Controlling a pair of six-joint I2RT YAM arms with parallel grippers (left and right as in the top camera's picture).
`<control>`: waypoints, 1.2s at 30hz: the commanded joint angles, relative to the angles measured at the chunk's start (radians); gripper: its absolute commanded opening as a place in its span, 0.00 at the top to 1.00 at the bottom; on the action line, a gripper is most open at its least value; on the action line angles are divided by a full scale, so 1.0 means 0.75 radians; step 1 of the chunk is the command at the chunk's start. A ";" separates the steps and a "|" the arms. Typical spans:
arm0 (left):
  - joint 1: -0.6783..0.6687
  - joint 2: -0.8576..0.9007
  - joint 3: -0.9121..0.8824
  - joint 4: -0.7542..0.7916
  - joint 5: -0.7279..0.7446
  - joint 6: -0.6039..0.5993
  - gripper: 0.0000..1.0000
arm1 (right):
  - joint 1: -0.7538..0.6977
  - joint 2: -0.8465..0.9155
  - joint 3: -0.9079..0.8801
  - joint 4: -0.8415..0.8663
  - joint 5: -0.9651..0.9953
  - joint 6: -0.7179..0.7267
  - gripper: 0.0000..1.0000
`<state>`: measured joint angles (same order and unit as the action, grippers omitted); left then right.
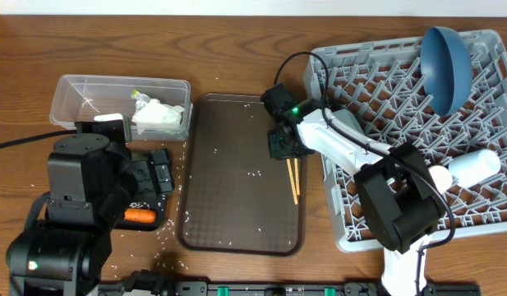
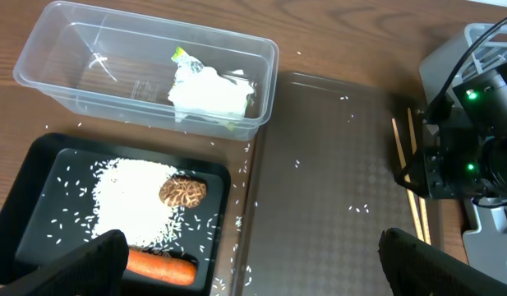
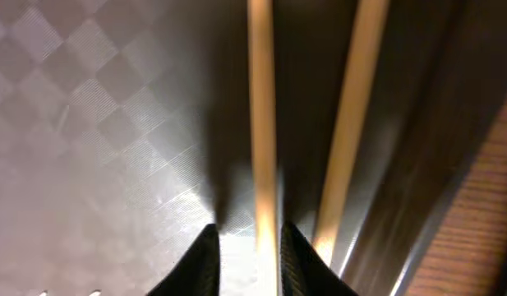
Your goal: Sort waste into correct bins and load items into the dishwasher rack
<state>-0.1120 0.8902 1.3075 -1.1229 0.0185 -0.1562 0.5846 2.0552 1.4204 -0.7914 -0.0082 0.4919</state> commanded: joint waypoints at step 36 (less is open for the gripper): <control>0.009 -0.002 0.008 -0.004 -0.021 0.013 0.02 | -0.645 -0.827 0.008 -0.284 -0.038 -0.506 0.99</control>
<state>-0.1120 0.8902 1.3075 -1.1229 0.0185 -0.1562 0.1921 1.4307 1.4242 -0.9890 -0.0093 0.1955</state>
